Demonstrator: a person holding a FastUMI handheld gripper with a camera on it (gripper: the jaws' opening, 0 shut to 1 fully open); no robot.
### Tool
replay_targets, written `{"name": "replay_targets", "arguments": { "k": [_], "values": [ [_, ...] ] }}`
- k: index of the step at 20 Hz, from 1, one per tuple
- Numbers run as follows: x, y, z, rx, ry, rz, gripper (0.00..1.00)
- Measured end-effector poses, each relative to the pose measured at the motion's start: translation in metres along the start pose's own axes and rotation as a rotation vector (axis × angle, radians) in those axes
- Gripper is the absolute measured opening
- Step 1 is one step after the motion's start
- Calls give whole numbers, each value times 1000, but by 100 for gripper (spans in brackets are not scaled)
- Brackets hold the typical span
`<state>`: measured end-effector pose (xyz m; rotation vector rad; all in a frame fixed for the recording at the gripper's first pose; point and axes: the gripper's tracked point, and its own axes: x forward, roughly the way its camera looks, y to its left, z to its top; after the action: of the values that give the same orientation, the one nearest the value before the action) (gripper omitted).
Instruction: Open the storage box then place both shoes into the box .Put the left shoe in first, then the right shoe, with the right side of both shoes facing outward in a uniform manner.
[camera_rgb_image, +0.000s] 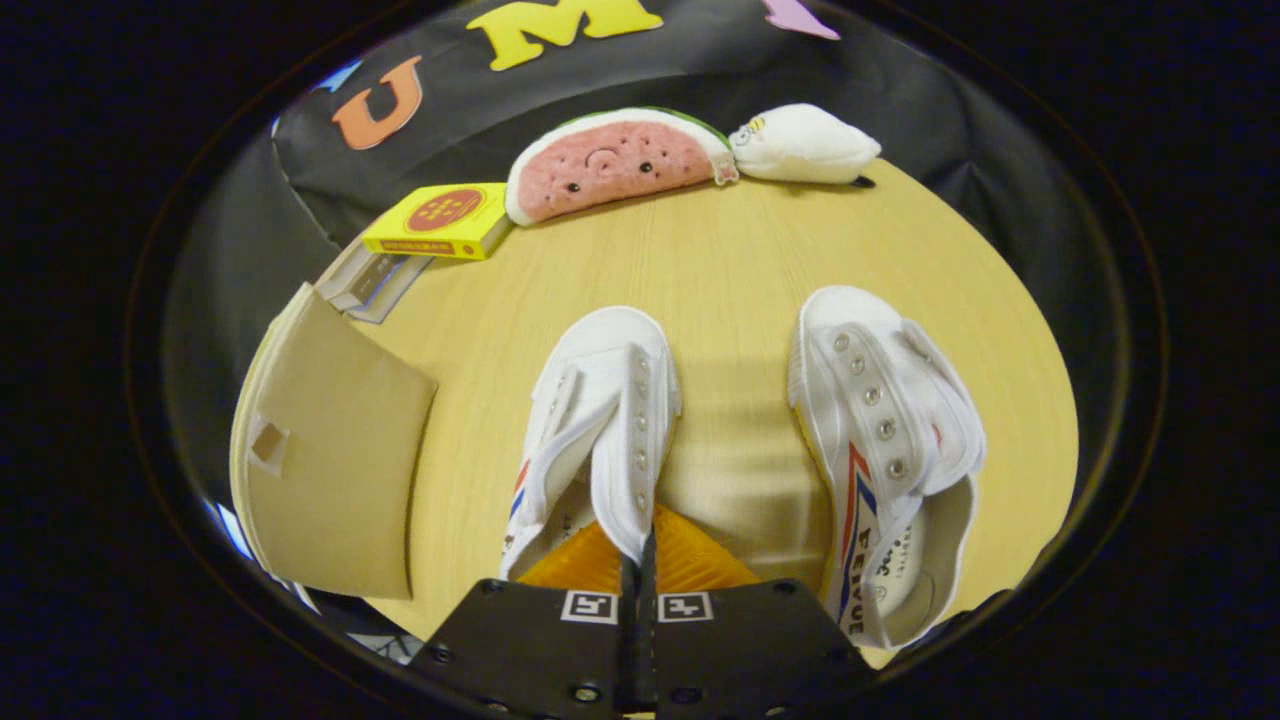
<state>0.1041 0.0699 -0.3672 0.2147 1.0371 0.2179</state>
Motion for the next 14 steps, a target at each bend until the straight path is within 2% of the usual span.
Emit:
{"name": "replay_targets", "arguments": {
  "k": [9, 14],
  "values": [
    [-38, 39, -11, 154, 4, 34, 0],
    [-81, 73, -8, 276, -43, 67, 0]
  ]
}}
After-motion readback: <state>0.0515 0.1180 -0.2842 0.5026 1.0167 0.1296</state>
